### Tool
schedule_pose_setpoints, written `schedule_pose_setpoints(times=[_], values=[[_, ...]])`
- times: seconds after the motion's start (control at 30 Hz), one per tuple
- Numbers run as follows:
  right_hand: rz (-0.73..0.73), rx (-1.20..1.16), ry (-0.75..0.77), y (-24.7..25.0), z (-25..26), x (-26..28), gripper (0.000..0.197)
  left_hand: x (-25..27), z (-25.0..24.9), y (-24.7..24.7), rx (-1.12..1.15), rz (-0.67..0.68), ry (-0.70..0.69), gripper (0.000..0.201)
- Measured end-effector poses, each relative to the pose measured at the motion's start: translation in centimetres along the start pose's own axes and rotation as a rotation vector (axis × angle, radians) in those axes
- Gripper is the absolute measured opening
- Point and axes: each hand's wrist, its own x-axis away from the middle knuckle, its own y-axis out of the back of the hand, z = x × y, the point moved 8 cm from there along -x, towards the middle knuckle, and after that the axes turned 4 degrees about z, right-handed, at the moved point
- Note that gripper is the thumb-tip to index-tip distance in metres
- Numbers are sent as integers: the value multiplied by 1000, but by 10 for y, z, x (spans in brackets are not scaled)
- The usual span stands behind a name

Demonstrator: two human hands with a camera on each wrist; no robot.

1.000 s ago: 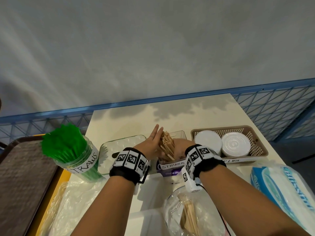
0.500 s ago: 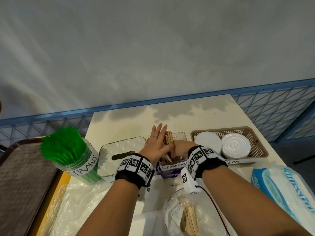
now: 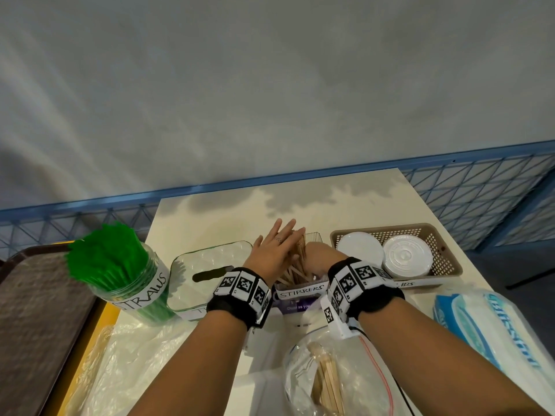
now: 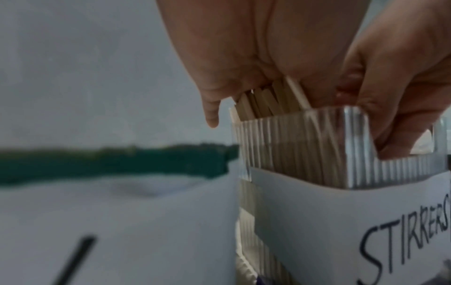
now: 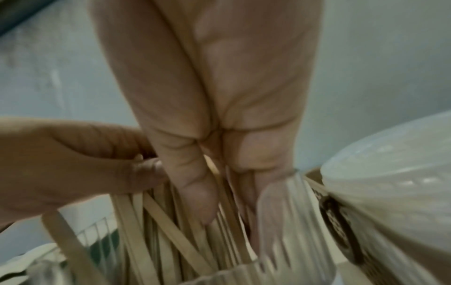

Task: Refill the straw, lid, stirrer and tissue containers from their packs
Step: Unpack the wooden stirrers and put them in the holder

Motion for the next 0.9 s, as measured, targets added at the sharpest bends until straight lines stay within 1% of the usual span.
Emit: schedule_pose_setpoints(times=[0.07, 0.2, 0.3, 0.37, 0.47, 0.57, 0.63, 0.67, 0.73, 0.77, 0.8, 0.83, 0.9], values=[[-38, -10, -10, 4, -1, 5, 25, 0, -1, -2, -37, 21, 27, 54], [-53, -43, -18, 5, -2, 13, 31, 3, -2, -2, -206, 92, 102, 63], [-68, -64, -29, 4, -3, 18, 31, 5, 1, 3, -314, 130, 175, 64], [-75, -72, -29, 2, -3, 21, 31, 5, 2, 3, -278, 142, 204, 60], [-76, -63, -29, 1, -2, 26, 30, 7, 3, 4, -158, 117, 246, 54], [-121, -70, -19, 6, 1, 39, 30, 14, -6, 13, -109, 26, 245, 55], [-197, -143, -6, 14, 2, 52, 32, 23, -17, 31, -32, -99, 208, 53], [-245, -201, 14, 20, 2, 61, 33, 30, -25, 44, 12, -187, 178, 49], [-324, -299, 72, 32, 3, 87, 27, 49, -38, 66, 74, -345, 122, 32], [-325, -338, 100, 33, 2, 99, 22, 60, -43, 72, 107, -372, 119, 23], [-291, -357, 126, 28, 1, 111, 18, 70, -47, 70, 132, -349, 133, 18], [-220, -354, 130, 18, -1, 121, 15, 79, -51, 61, 149, -279, 156, 18], [-52, -313, 91, -14, -5, 137, 15, 91, -60, 27, 147, -75, 182, 23]])
